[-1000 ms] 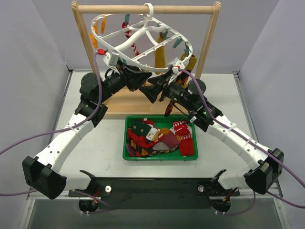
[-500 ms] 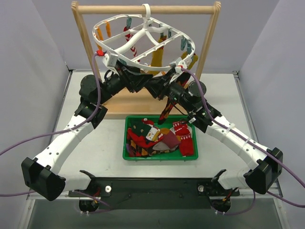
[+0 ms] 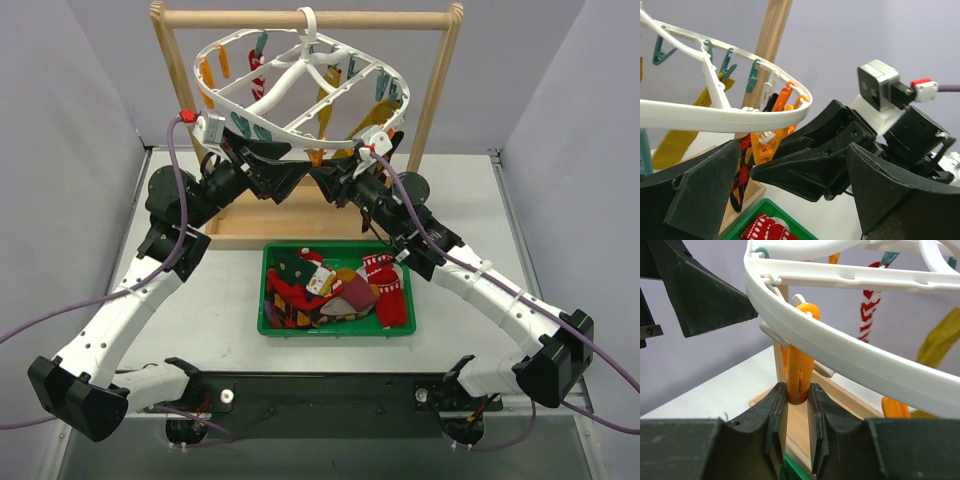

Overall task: Clip the socks to the hanger
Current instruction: Open the clamp at the hanger.

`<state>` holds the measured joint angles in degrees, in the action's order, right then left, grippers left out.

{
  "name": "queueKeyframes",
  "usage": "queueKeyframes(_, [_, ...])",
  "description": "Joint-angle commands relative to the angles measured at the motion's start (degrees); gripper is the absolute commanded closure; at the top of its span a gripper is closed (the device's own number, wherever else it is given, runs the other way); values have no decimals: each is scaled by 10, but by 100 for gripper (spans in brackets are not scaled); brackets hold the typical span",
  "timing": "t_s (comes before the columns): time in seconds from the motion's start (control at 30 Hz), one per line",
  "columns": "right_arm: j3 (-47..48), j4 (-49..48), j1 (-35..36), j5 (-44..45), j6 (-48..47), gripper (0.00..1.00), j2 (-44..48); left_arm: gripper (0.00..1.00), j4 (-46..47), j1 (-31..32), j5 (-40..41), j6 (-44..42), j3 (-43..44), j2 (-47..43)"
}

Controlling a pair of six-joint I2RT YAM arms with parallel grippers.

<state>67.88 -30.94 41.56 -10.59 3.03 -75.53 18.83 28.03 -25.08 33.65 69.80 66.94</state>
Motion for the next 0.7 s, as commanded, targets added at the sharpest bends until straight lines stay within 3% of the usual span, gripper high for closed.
queueKeyframes(0.0, [17, -36, 16, 32, -57, 100, 7, 3, -45, -7, 42, 41, 24, -1])
queueKeyframes(0.47, [4, -27, 44, 36, -70, 100, 33, 4, -17, -21, 30, 47, 41, 17])
queueKeyframes(0.6, [-9, -14, 43, 64, -97, 100, 46, 21, -11, -35, 15, 43, 50, 11])
queueKeyframes(0.67, [-13, -11, 42, 69, -127, 100, 51, 39, -7, -41, 12, 34, 50, 8])
